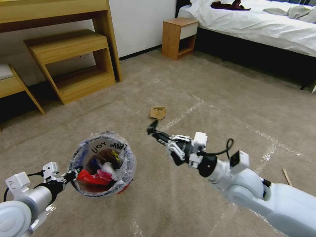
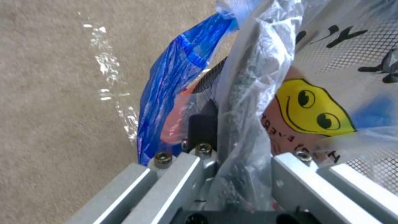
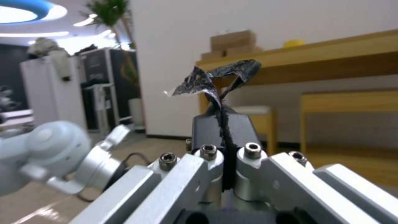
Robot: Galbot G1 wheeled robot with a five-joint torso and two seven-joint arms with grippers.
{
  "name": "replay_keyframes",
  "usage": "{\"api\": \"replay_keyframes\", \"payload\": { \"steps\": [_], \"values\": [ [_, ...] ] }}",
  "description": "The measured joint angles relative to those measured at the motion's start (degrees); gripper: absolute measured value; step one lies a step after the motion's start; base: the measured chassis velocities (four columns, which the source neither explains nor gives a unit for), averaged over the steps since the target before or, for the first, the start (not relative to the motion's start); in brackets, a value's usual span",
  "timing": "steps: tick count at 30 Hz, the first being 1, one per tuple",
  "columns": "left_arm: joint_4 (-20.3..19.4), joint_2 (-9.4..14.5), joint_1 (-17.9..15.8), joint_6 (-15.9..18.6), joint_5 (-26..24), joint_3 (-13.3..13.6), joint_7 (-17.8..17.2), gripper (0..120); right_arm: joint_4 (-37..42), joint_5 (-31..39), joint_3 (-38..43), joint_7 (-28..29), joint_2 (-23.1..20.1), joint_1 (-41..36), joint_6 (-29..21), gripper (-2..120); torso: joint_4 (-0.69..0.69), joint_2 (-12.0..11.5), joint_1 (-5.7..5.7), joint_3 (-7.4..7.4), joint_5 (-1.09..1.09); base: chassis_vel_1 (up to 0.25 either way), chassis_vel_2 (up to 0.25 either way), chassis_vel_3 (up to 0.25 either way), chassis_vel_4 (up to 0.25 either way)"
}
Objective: Pick up the trash bin and place the garbage on the floor into it.
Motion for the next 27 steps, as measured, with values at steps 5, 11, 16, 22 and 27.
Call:
{"api": "replay_keyframes", "payload": {
  "steps": [5, 11, 16, 22, 27],
  "values": [
    [-0.50, 3.00, 0.67, 0.02, -3.95, -0.51, -1.83, 0, -2.42, 0.58, -8.05, -0.21, 3.72, 8.87, -0.82, 0, -0.01, 0.00, 0.00, 0.00, 0.00, 0.000, 0.000, 0.000, 0.000],
    [-1.49, 4.05, 2.11, 0.03, -4.63, -1.49, -2.04, 0, -4.99, 3.01, -16.78, 2.42, 10.77, 18.91, -2.36, 0, 0.02, 0.01, 0.00, -0.01, -0.02, 0.000, 0.000, 0.000, 0.000],
    [-2.00, 3.84, 2.37, 0.02, -4.64, -1.74, -2.05, 0, -7.74, 4.56, -22.95, 4.94, 15.18, 23.23, -4.36, 0, 0.01, 0.00, 0.00, 0.00, -0.02, 0.000, 0.000, 0.000, 0.000],
    [-2.65, 3.08, 2.59, 0.02, -4.43, -2.22, -1.93, 0, -10.75, 4.13, -26.68, 6.90, 17.97, 24.76, -5.45, 0, 0.00, 0.00, 0.00, 0.00, -0.01, 0.000, 0.000, 0.000, 0.000],
    [-3.25, 2.75, 2.82, 0.02, -4.31, -2.73, -1.88, 0, -12.98, 3.14, -28.05, 7.40, 19.23, 24.89, -5.89, 0, -0.01, 0.00, 0.00, 0.00, 0.00, 0.000, 0.000, 0.000, 0.000]
  ]
}}
